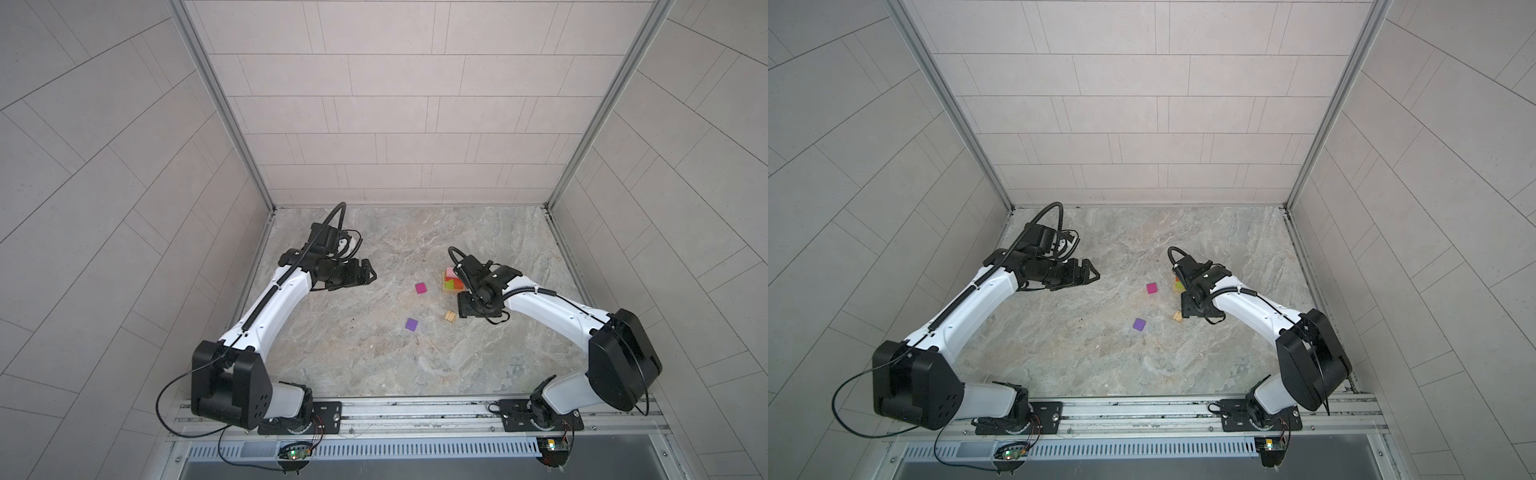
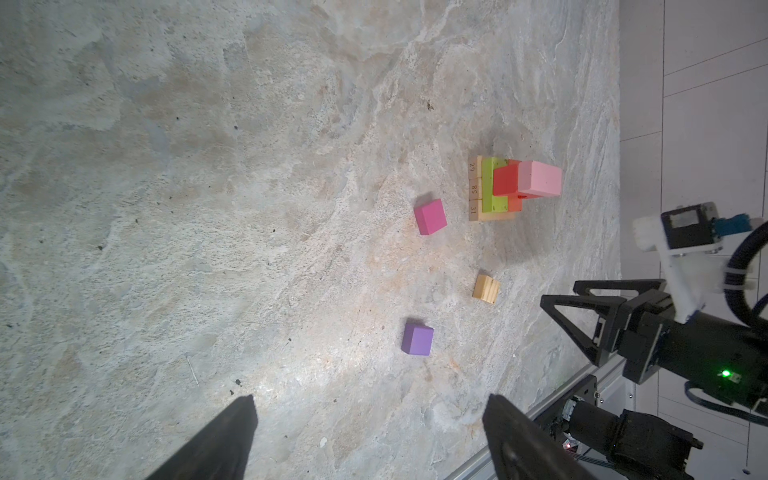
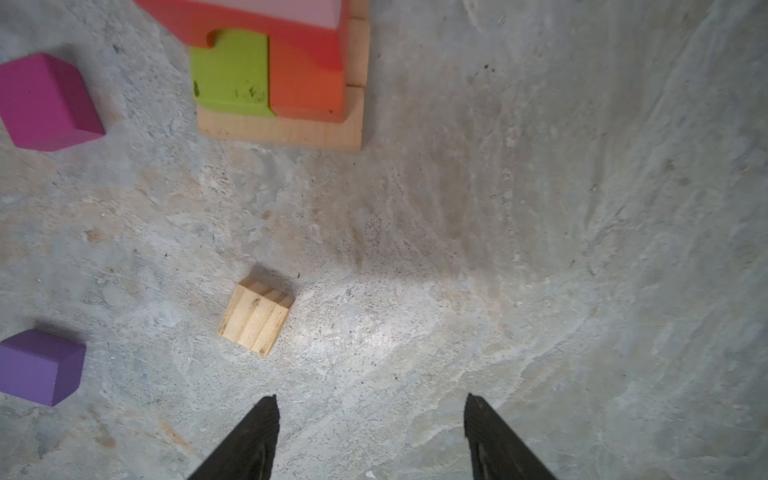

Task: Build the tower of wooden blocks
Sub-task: 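Move the right gripper toward the natural wood cube, then lower the right gripper and close it on the wood cube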

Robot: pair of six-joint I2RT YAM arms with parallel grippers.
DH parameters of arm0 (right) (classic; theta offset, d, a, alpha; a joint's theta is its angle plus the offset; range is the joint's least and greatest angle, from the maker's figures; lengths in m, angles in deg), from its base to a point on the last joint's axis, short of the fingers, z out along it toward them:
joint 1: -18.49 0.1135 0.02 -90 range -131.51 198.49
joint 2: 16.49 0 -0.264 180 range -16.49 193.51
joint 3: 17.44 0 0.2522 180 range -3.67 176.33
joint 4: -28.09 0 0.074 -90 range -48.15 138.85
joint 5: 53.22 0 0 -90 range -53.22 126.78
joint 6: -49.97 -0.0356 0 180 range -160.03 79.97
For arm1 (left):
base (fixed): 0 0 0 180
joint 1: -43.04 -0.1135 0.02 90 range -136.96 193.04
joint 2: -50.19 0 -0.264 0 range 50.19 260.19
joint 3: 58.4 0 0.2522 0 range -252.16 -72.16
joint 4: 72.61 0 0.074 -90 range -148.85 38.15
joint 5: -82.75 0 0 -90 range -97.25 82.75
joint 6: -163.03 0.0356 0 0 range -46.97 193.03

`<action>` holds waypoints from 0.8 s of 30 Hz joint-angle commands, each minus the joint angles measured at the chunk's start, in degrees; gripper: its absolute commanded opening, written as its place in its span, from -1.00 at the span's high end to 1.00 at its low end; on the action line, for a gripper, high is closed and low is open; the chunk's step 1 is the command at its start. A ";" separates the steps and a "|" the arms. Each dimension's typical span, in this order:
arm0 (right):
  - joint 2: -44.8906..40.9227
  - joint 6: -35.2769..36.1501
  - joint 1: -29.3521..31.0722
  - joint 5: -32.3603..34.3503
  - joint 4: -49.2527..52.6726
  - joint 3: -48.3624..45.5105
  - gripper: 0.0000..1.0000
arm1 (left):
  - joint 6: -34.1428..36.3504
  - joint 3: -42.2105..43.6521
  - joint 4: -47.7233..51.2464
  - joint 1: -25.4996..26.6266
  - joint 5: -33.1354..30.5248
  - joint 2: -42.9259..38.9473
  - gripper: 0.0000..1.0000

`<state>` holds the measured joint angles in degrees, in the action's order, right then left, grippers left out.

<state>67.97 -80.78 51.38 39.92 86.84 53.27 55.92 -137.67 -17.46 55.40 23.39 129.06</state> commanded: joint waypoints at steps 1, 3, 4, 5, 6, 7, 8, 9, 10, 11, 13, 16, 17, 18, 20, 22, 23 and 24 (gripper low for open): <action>0.69 -7.49 2.29 -0.05 -6.45 -1.59 -0.41 | -0.12 0.74 -0.25 -0.31 0.30 -0.16 -0.84; 2.01 -9.77 3.57 0.48 -8.19 -1.46 -0.39 | -0.12 0.78 -0.25 -0.30 0.21 -0.25 -0.84; 2.79 -10.83 4.29 1.25 -8.65 -1.15 -0.38 | -0.12 0.78 -0.25 -0.26 0.21 -0.30 -0.84; 3.42 -11.73 4.77 1.96 -9.03 -0.88 -0.37 | -0.13 0.77 -0.26 -0.27 0.09 -0.30 -0.84; 4.24 -12.67 5.22 2.30 -9.53 -0.67 -0.34 | -0.12 0.83 -0.25 -0.35 0.08 -0.30 -0.84; 5.07 -13.52 5.52 2.31 -10.34 -0.52 -0.33 | -0.13 0.74 -0.23 -0.28 0.14 -0.29 -0.84; 5.70 -14.30 5.75 2.37 -10.81 -0.44 -0.31 | -0.12 0.75 -0.25 -0.32 0.09 -0.26 -0.84; 6.41 -15.24 5.79 2.36 -11.35 -0.43 -0.29 | -0.08 0.74 -0.25 -0.31 0.10 -0.28 -0.84; 6.94 -16.06 5.79 2.31 -11.87 -0.56 -0.27 | -0.09 0.83 -0.17 -0.31 0.02 -0.37 -0.84; 7.51 -16.72 5.90 2.23 -12.52 -0.69 -0.26 | -0.06 0.87 -0.15 -0.28 0.03 -0.36 -0.84; 8.48 -17.84 5.93 1.97 -14.11 -1.01 -0.21 | -0.04 0.85 -0.17 -0.29 -0.07 -0.46 -0.84; 10.24 -18.57 5.97 1.63 -15.54 -0.85 -0.15 | -0.11 0.87 -0.17 -0.32 0.03 -0.38 -0.84; 10.73 -18.62 6.06 1.40 -15.62 -0.66 -0.14 | -0.06 0.85 -0.17 -0.36 0.12 -0.30 -0.84; 11.35 -18.75 6.13 1.23 -15.71 -0.50 -0.14 | -0.11 0.83 -0.17 -0.33 0.12 -0.16 -0.84; 12.32 -18.75 6.22 1.04 -16.08 -0.19 -0.11 | -0.09 0.75 -0.08 -0.31 0.07 -0.23 -0.84; 13.22 -18.75 6.34 0.85 -16.08 0.05 -0.10 | 0.04 0.75 -0.08 -0.28 0.02 -0.37 -0.84; 13.52 -18.76 6.36 0.62 -16.08 0.06 -0.08 | 0.05 0.74 -0.08 -0.30 -0.03 -0.39 -0.84; 13.83 -18.75 6.55 0.70 -16.16 0.11 -0.06 | 0.05 0.75 -0.07 -0.32 0.02 -0.37 -0.84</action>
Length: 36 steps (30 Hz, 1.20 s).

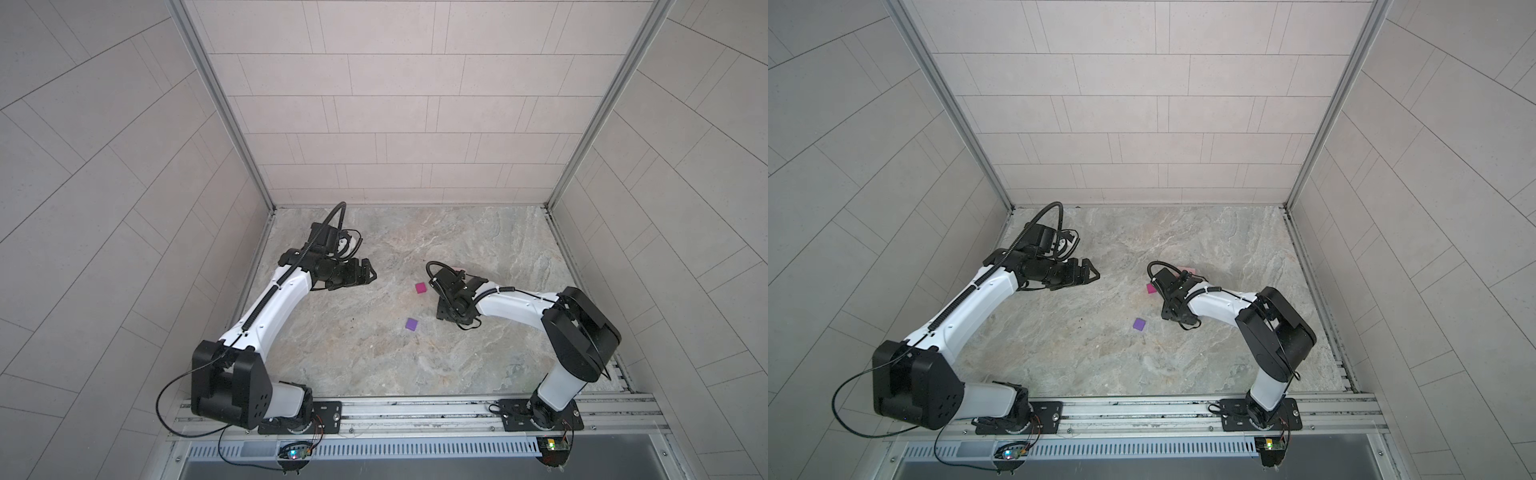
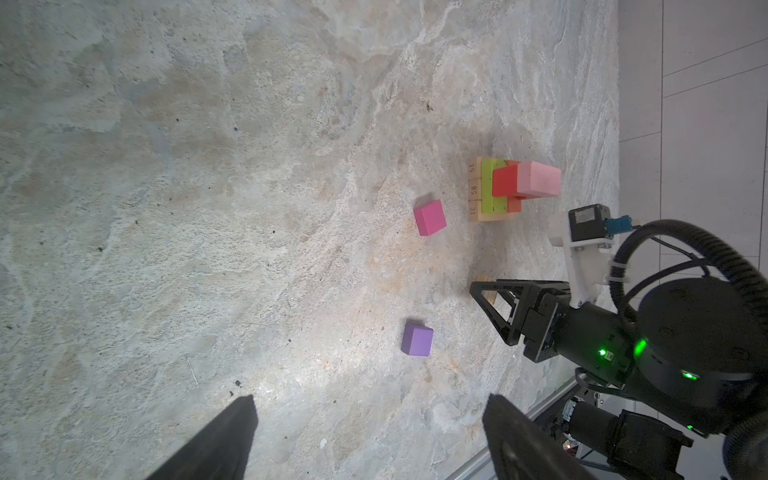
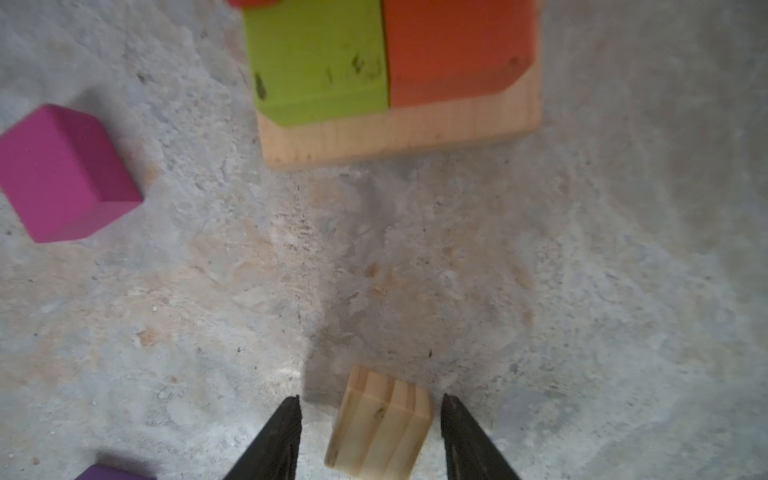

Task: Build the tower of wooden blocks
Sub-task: 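Lower the right gripper and close it on the wood cube, then lift the wood cube with the right gripper and carry it over the stack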

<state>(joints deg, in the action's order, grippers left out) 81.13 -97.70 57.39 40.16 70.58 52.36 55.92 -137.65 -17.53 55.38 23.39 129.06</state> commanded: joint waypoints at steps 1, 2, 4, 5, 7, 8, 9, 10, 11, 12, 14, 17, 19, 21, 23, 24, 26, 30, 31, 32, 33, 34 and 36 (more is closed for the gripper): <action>0.79 -1.91 0.73 0.64 0.10 1.09 -0.04 | 0.05 0.83 -0.01 -0.30 -0.03 -0.40 -0.84; 0.80 -1.92 0.87 0.86 0.12 1.10 -0.03 | 0.05 0.73 0.02 -0.29 0.04 -0.31 -0.84; 0.76 -1.85 1.23 1.51 0.59 1.33 0.00 | -0.01 0.80 -0.01 -0.30 0.01 -0.35 -0.84; 0.78 -1.81 1.34 1.75 0.90 1.52 0.00 | 0.05 0.72 -0.01 -0.31 0.00 -0.30 -0.84; 0.82 -1.48 1.52 2.45 1.94 2.03 0.02 | 0.04 0.72 -0.01 -0.30 0.00 -0.38 -0.84; 0.82 -1.42 1.59 2.73 2.35 2.19 0.04 | 0.01 0.72 0.06 -0.29 0.04 -0.36 -0.84; 0.76 -1.25 1.59 3.00 2.70 2.24 0.05 | 0.05 0.77 0.06 -0.30 0.04 -0.34 -0.84; 0.81 -1.23 1.63 3.19 2.94 2.24 0.08 | 0.03 0.72 0.08 -0.25 -0.05 -0.38 -0.84; 0.81 -1.14 1.64 3.36 3.16 2.24 0.13 | 0.05 0.74 0.08 -0.30 -0.05 -0.36 -0.84; 0.72 -0.96 1.66 3.56 3.43 2.24 0.21 | 0.05 0.76 0.08 -0.30 -0.06 -0.36 -0.84; 0.45 -0.62 1.74 3.98 3.86 2.33 0.35 | 0.07 0.73 0.13 -0.23 -0.16 -0.38 -0.84; 0.21 -0.22 1.81 4.09 4.61 2.49 0.55 | 0.13 0.80 0.16 -0.30 -0.24 -0.35 -0.84; 0.04 0.18 1.83 4.36 5.06 2.63 0.58 | 0.14 0.73 0.19 -0.30 -0.30 -0.38 -0.84; -0.19 0.82 1.81 4.60 5.68 3.04 0.60 | 0.14 0.74 0.25 -0.24 -0.30 -0.37 -0.84; -0.35 1.67 1.85 5.07 6.96 4.13 0.62 | 0.14 0.64 0.25 -0.30 -0.31 -0.37 -0.84; -0.50 2.35 1.83 5.56 7.97 4.94 0.61 | 0.13 0.65 0.33 -0.25 -0.38 -0.36 -0.84; -0.89 3.78 1.76 6.36 9.65 6.53 0.62 | 0.14 0.63 0.36 -0.29 -0.32 -0.36 -0.84; -1.39 6.52 1.57 7.09 12.58 9.78 0.63 | 0.23 0.63 0.41 -0.29 -0.31 -0.39 -0.84; -1.38 7.13 1.49 7.20 13.39 10.69 0.63 | 0.23 0.63 0.42 -0.28 -0.41 -0.45 -0.84; -1.38 7.68 1.27 7.20 14.47 11.67 0.63 | 0.23 0.67 0.42 -0.30 -0.48 -0.40 -0.84; -1.38 8.32 1.02 7.12 15.15 12.48 0.63 | 0.23 0.63 0.49 -0.22 -0.56 -0.49 -0.84; -1.49 8.82 0.84 6.99 15.70 13.21 0.63 | 0.20 0.59 0.46 -0.25 -0.67 -0.49 -0.84; -1.48 9.66 0.13 6.73 17.62 15.24 0.62 | 0.23 0.57 0.51 -0.28 -0.84 -0.65 -0.84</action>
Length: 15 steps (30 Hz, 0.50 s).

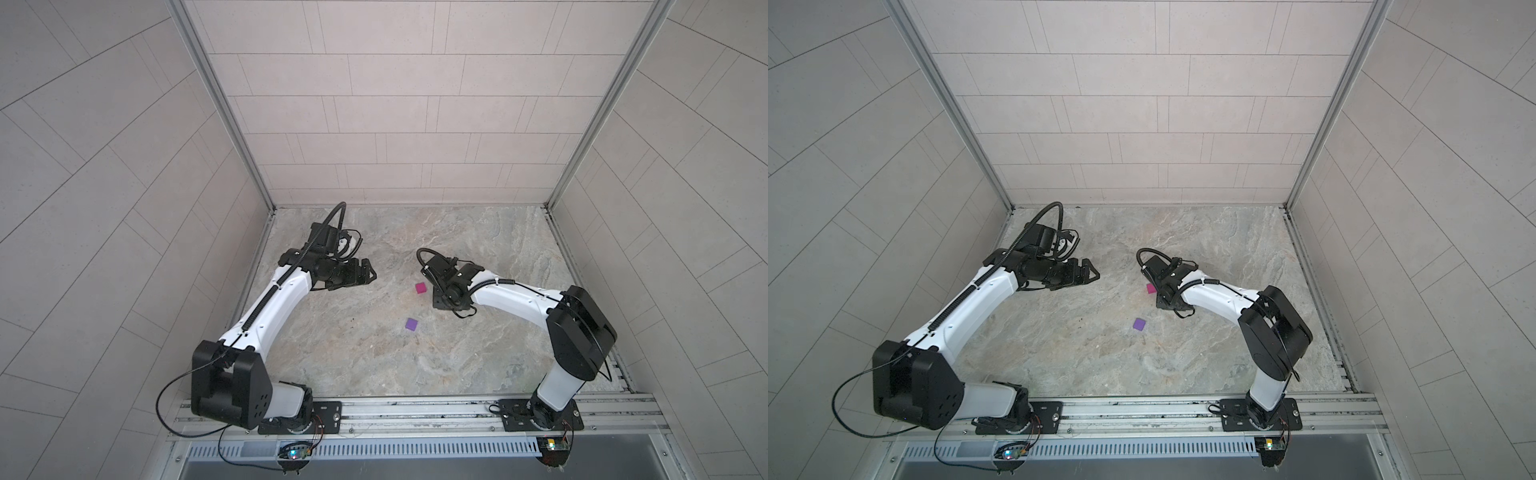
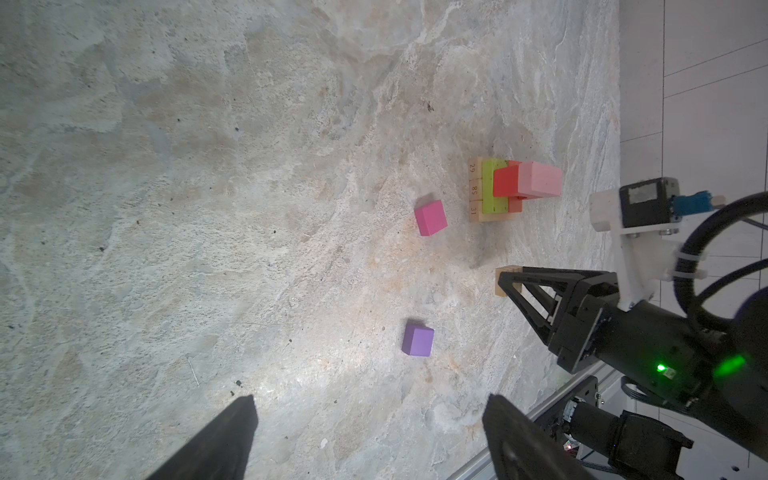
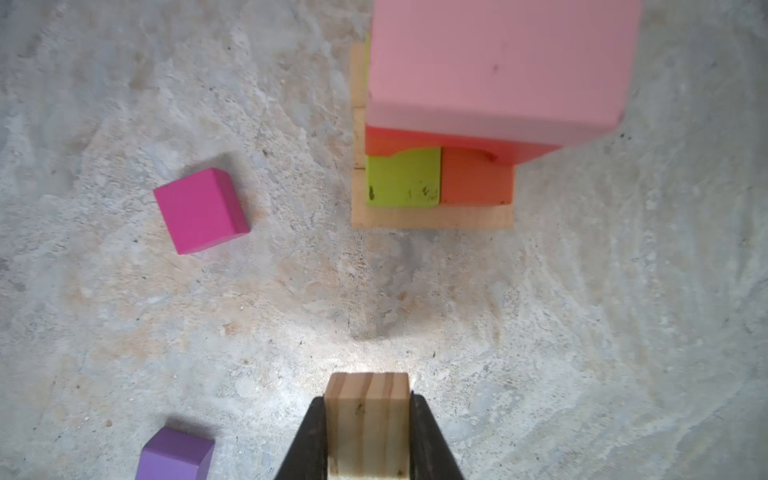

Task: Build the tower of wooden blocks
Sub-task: 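Lift the wood cube with the right gripper and carry it over the stack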

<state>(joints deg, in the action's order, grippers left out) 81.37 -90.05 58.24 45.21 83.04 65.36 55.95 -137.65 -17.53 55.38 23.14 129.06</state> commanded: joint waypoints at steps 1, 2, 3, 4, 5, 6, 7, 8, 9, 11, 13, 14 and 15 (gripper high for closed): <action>-1.66 2.23 -0.97 1.77 5.92 3.05 0.62 | 0.25 0.70 0.56 -0.25 -0.71 -0.54 -0.84; -1.64 2.62 -1.33 1.68 6.79 3.87 0.62 | 0.21 0.62 0.60 -0.30 -0.72 -0.53 -0.84; -1.68 2.93 -1.70 1.62 7.36 4.67 0.62 | 0.21 0.54 0.60 -0.28 -0.85 -0.48 -0.84; -1.64 3.25 -2.12 1.41 7.95 5.31 0.62 | 0.23 0.57 0.64 -0.29 -0.84 -0.49 -0.84; -1.67 3.45 -2.57 0.98 8.48 6.11 0.62 | 0.21 0.55 0.62 -0.25 -0.80 -0.47 -0.84; -1.72 3.61 -3.09 0.55 9.10 6.72 0.62 | 0.22 0.54 0.52 -0.22 -0.78 -0.51 -0.84; -1.77 3.84 -3.47 0.09 9.43 7.35 0.62 | 0.22 0.55 0.67 -0.30 -0.77 -0.57 -0.84; -1.81 4.28 -4.05 -0.37 9.79 8.08 0.62 | 0.25 0.55 0.66 -0.30 -0.77 -0.49 -0.84; -1.76 4.53 -4.55 -0.56 10.54 8.99 0.62 | 0.21 0.54 0.69 -0.28 -0.81 -0.53 -0.84; -1.64 5.05 -5.50 -0.54 11.42 10.48 0.62 | 0.21 0.58 0.65 -0.27 -0.66 -0.55 -0.84; -1.54 5.58 -6.79 -1.12 11.96 11.58 0.62 | 0.25 0.57 0.73 -0.34 -0.72 -0.51 -0.84; -1.41 5.91 -7.50 -1.58 11.99 12.11 0.61 | 0.25 0.55 0.69 -0.28 -0.69 -0.55 -0.84; -1.24 6.26 -8.16 -2.08 12.17 12.66 0.61 | 0.21 0.56 0.68 -0.29 -0.69 -0.50 -0.84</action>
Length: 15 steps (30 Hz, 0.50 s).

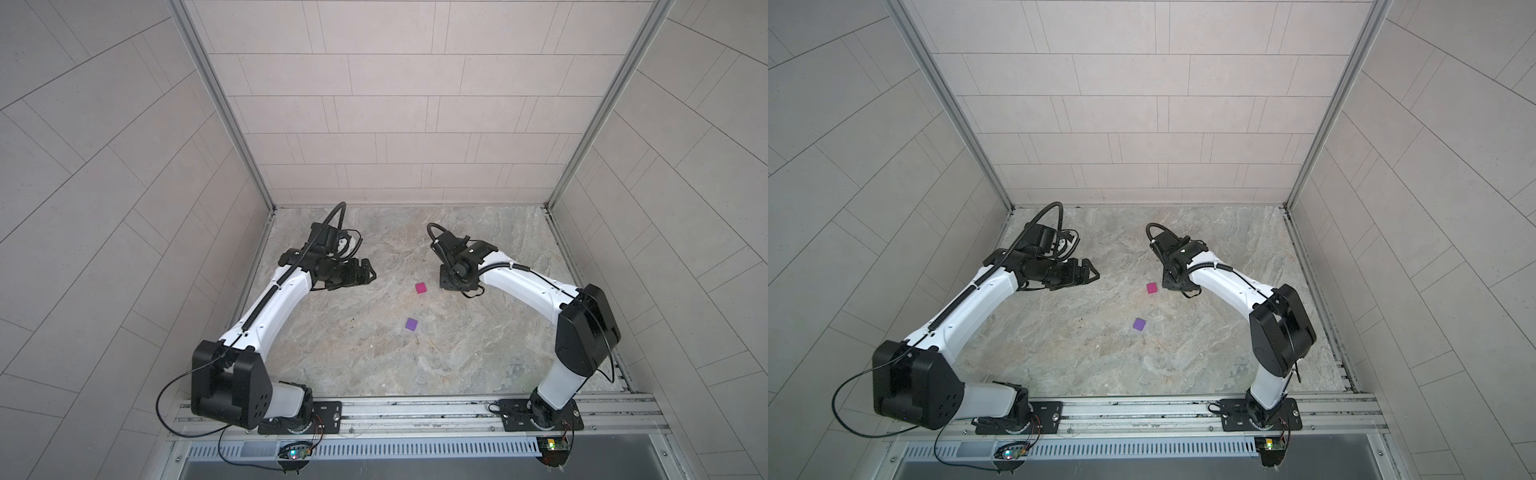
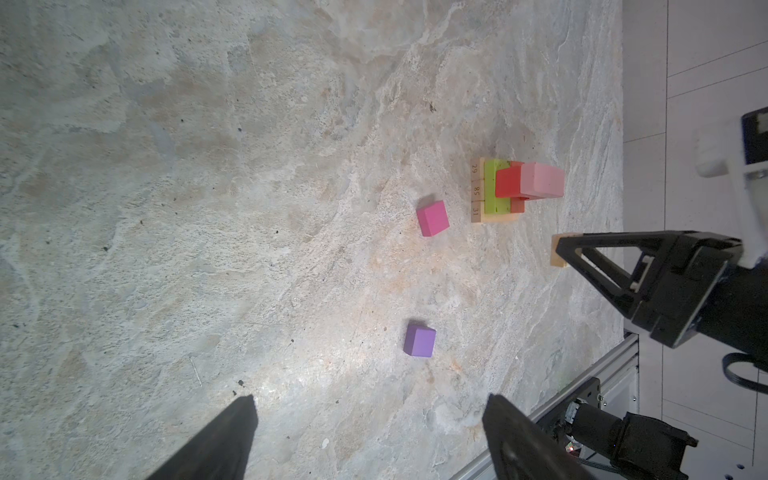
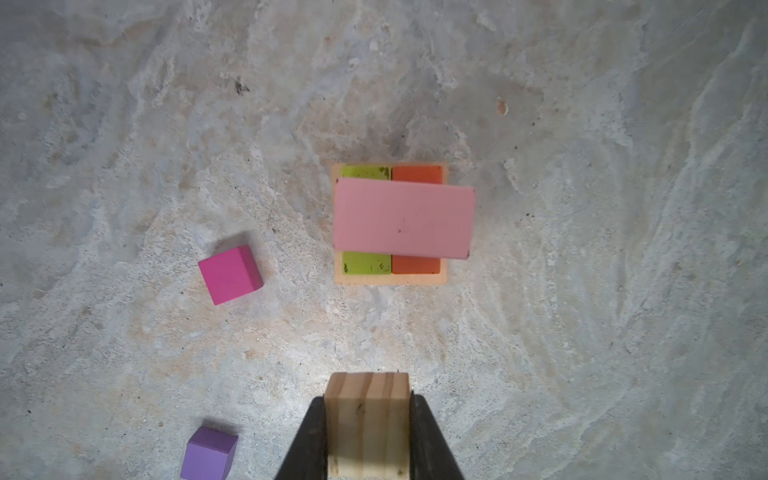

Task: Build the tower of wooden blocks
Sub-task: 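Lift the wood cube with the right gripper and carry it over the stack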

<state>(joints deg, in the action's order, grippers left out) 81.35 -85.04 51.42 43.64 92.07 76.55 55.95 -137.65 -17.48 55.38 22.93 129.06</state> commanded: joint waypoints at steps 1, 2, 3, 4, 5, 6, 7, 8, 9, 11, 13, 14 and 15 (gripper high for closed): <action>-1.03 1.72 -1.81 -0.83 3.30 2.02 0.61 | 0.21 0.54 0.65 -0.29 -0.43 -0.52 -0.84; -0.76 2.15 -2.41 -0.96 3.73 2.73 0.61 | 0.24 0.54 0.67 -0.30 -0.49 -0.52 -0.84; -0.39 2.50 -2.90 -1.09 4.16 3.48 0.61 | 0.21 0.63 0.65 -0.26 -0.47 -0.50 -0.84; -0.09 2.81 -3.32 -1.16 4.37 3.99 0.61 | 0.21 0.63 0.53 -0.29 -0.54 -0.51 -0.84; 0.21 3.00 -3.72 -1.35 4.57 4.46 0.61 | 0.21 0.59 0.54 -0.29 -0.41 -0.41 -0.84; 0.64 3.17 -4.13 -1.64 4.63 4.80 0.61 | 0.20 0.58 0.56 -0.25 -0.24 -0.31 -0.84; 0.97 3.33 -4.42 -2.02 4.71 5.14 0.61 | 0.21 0.55 0.56 -0.30 -0.17 -0.36 -0.84; 1.31 3.51 -4.70 -2.41 4.69 5.49 0.61 | 0.21 0.54 0.52 -0.23 -0.18 -0.30 -0.84; 1.72 3.59 -4.88 -2.49 4.66 5.89 0.60 | 0.21 0.55 0.52 -0.30 -0.08 -0.35 -0.84; 2.54 3.66 -5.05 -2.33 4.67 6.70 0.60 | 0.25 0.55 0.55 -0.25 -0.28 -0.47 -0.84; 3.69 3.79 -5.31 -2.81 4.80 7.80 0.60 | 0.21 0.54 0.48 -0.25 -0.31 -0.70 -0.84; 4.32 3.79 -5.33 -2.89 4.99 8.43 0.60 | 0.23 0.61 0.39 -0.30 -0.35 -0.87 -0.84; 4.83 3.75 -5.42 -2.95 5.07 8.95 0.60 | 0.27 0.64 0.36 -0.29 -0.35 -1.00 -0.84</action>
<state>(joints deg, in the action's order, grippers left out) 84.69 -81.90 46.26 40.82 95.15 83.96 55.95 -137.65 -17.48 55.38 22.93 129.06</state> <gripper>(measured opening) 0.254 0.921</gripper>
